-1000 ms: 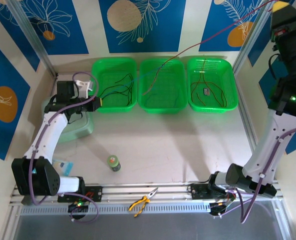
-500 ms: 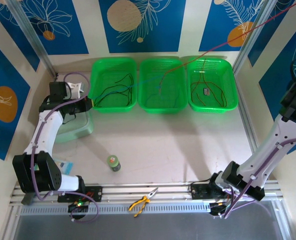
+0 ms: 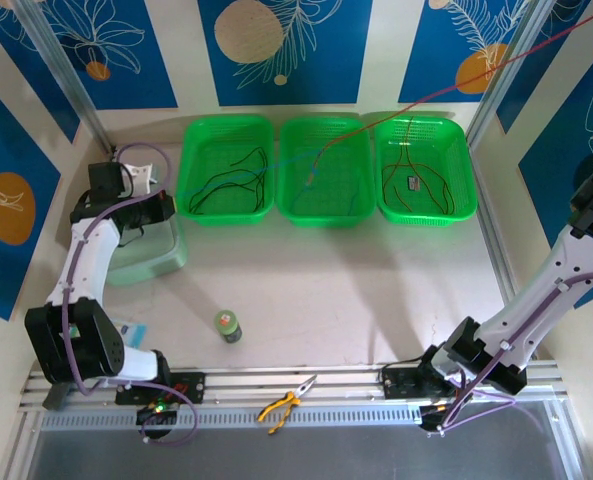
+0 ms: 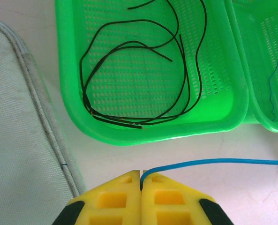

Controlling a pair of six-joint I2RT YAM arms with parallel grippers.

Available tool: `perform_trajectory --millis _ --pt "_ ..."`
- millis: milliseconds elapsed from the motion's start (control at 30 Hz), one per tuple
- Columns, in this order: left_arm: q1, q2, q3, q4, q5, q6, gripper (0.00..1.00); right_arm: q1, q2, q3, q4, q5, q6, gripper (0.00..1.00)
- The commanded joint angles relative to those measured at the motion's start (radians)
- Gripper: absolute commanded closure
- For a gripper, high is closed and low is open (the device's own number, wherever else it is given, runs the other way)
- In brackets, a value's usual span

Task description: Untangle the cables

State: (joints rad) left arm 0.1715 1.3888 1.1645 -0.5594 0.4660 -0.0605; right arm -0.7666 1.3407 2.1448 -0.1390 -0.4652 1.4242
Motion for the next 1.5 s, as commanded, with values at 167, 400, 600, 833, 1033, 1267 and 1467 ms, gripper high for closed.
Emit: perform_trajectory --millis 167,400,600,833,1033,1267,1467 --pt "0.076 0.036 0.025 -0.012 -0.003 0.026 1.00 -0.035 0.012 0.043 0.056 0.008 0.047 1.00" --pt "0.088 0.056 0.040 -0.022 0.016 0.026 1.00 -0.059 0.020 0.044 0.081 -0.003 0.090 1.00" --pt "0.098 0.081 0.041 -0.017 0.002 0.032 1.00 -0.081 0.023 0.050 0.088 0.001 0.102 1.00" --pt "0.117 0.085 0.056 -0.039 -0.022 0.051 1.00 -0.095 0.033 0.064 0.109 0.007 0.127 1.00" --pt "0.175 0.076 0.074 -0.046 -0.003 0.045 1.00 -0.118 0.045 0.082 0.118 -0.011 0.158 1.00" --pt "0.179 0.085 0.055 -0.025 0.015 0.032 1.00 -0.120 0.044 0.074 0.099 -0.019 0.148 1.00" --pt "0.126 0.020 0.087 -0.014 0.078 0.007 1.00 -0.027 0.048 0.067 0.009 -0.046 0.064 1.00"
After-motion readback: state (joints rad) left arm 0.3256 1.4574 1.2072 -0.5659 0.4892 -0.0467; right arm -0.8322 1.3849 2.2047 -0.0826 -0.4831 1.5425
